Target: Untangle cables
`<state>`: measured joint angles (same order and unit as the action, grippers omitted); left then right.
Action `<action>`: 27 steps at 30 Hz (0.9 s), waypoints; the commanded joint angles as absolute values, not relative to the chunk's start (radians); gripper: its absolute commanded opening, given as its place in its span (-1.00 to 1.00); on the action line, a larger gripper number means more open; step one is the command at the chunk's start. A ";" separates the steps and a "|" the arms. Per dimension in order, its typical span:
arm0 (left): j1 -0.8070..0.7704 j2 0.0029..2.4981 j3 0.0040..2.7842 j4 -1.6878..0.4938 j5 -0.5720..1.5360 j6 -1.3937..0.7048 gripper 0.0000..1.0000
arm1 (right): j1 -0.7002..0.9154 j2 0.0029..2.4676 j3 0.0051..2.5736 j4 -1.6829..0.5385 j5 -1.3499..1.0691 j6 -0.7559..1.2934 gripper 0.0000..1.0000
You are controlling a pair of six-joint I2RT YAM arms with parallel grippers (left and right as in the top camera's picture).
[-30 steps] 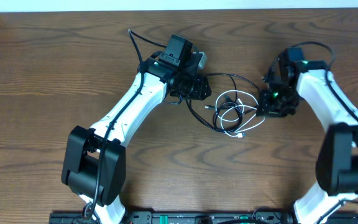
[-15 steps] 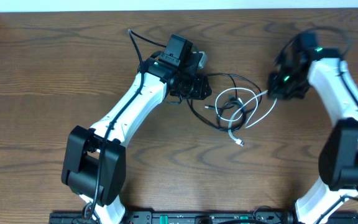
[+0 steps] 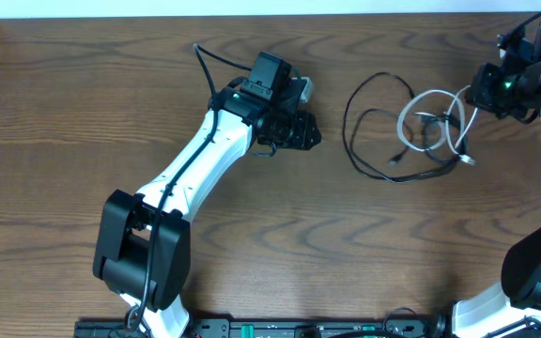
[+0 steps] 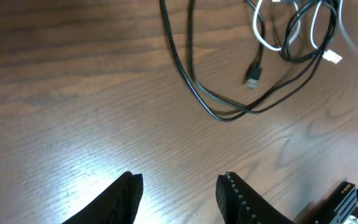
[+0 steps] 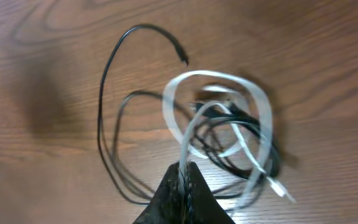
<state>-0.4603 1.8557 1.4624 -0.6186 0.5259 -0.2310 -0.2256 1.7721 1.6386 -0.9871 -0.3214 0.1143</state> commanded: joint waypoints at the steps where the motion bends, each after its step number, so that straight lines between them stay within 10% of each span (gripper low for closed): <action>1: -0.490 1.886 1.469 -0.588 0.545 -0.221 -0.06 | -0.210 1.775 1.640 -0.995 -0.354 0.118 -0.98; 14: -0.664 1.986 1.469 -0.332 0.582 -0.222 -0.01 | -0.202 1.775 1.640 -1.034 -0.350 0.102 -0.98; 27: -0.737 2.167 1.469 -0.220 0.113 -0.568 0.12 | -0.202 1.775 1.640 -1.040 -0.350 0.090 -0.98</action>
